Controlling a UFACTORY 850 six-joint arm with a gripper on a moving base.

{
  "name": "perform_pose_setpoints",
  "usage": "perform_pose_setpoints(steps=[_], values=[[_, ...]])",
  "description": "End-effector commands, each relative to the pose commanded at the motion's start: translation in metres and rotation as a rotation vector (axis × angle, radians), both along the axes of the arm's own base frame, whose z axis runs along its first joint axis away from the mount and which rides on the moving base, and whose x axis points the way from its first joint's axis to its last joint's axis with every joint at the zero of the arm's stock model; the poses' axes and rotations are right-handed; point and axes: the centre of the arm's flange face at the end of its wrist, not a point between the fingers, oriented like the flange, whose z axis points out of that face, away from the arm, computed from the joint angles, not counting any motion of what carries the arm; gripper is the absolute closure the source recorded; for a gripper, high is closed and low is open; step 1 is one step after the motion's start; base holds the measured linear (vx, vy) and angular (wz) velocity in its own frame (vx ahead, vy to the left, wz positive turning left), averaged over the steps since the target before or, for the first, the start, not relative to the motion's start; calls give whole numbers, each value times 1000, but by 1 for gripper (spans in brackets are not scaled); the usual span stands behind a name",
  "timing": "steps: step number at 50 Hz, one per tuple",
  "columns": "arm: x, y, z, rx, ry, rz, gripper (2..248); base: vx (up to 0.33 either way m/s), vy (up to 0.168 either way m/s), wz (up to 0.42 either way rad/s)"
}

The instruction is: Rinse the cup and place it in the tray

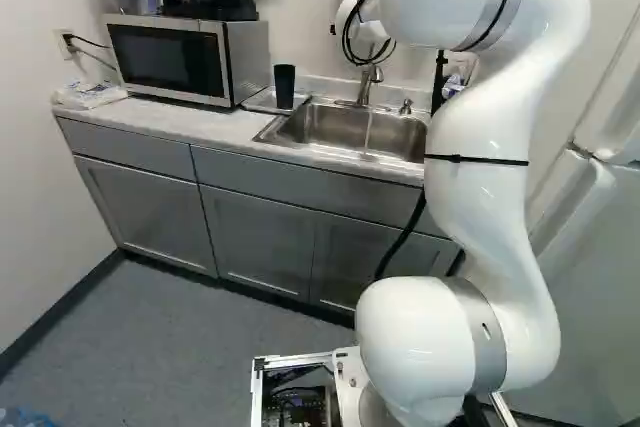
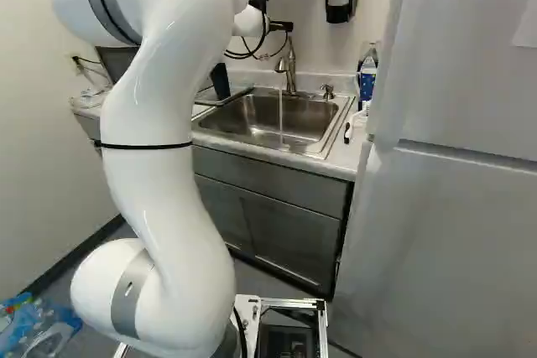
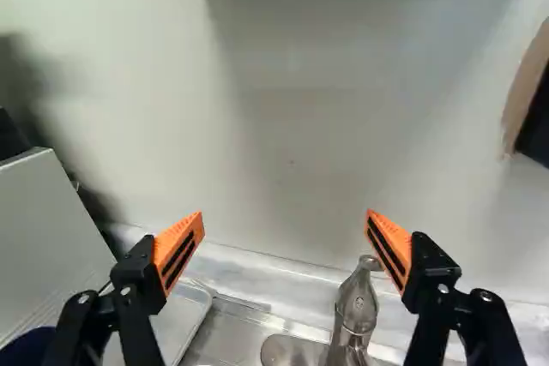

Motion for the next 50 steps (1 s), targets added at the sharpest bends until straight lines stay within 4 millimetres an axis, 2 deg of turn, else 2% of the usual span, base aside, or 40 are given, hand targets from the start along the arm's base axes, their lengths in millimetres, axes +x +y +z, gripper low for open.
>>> perform_pose_setpoints(steps=[50], values=[[-7, 6, -4, 6, 65, 10, 3, 0, 0, 0]])
